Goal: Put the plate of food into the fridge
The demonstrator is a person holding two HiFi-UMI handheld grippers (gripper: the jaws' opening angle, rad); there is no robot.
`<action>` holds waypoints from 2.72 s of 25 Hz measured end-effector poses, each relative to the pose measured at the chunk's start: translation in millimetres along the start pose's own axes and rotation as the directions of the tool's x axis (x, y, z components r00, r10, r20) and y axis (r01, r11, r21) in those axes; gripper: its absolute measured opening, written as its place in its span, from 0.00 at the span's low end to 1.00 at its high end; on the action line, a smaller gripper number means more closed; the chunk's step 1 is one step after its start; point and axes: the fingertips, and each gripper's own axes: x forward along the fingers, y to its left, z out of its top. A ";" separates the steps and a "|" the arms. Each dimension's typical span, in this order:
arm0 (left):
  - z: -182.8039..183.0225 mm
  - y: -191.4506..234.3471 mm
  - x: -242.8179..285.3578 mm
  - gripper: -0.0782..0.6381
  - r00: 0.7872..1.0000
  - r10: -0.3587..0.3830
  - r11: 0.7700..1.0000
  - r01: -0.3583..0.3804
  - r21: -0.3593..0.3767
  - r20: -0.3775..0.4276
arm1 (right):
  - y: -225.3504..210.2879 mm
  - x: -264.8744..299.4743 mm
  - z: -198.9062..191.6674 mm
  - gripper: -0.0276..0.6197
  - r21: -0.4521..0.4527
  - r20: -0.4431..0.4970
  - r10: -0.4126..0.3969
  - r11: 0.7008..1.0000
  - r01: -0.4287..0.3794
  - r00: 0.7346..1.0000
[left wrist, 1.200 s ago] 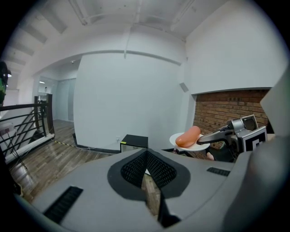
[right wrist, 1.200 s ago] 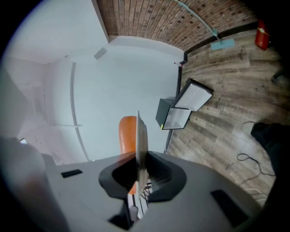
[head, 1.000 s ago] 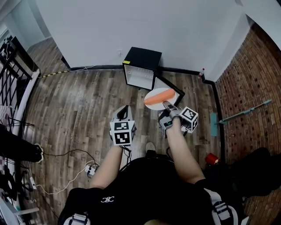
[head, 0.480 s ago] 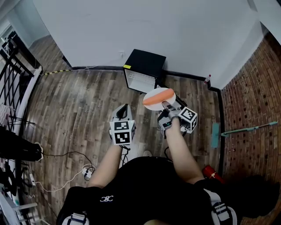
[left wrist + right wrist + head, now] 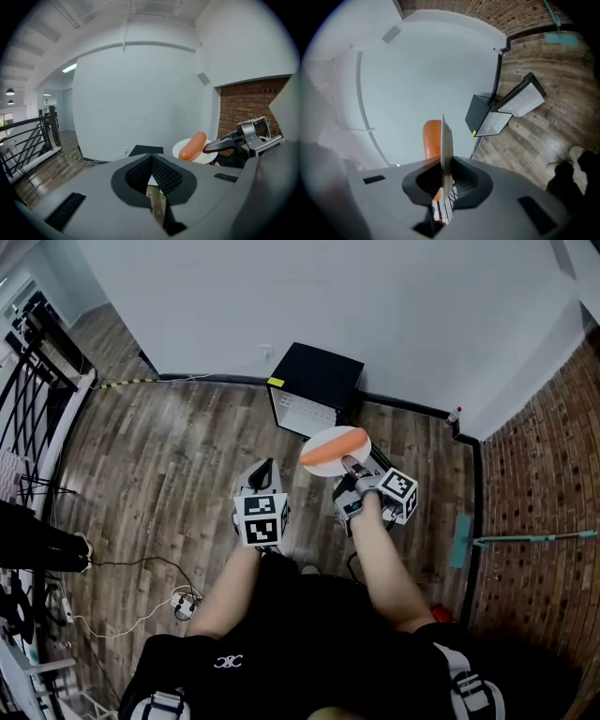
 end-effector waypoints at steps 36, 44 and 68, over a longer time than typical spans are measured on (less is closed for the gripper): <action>63.9 190.6 285.4 0.10 0.995 -0.077 0.992 0.072 -0.101 -0.056 | 48.2 321.3 60.2 0.11 -0.034 -0.018 -0.056 0.998 0.055 0.998; 33.8 210.7 322.0 0.10 0.994 -0.034 0.985 0.015 -0.171 -0.107 | 12.8 373.1 64.4 0.11 -0.103 -0.125 -0.084 0.992 0.071 0.989; -211.1 256.6 444.5 0.10 0.982 0.089 0.952 -0.133 -0.275 -0.164 | -289.3 522.7 49.2 0.11 -0.101 -0.293 -0.132 0.989 0.107 0.947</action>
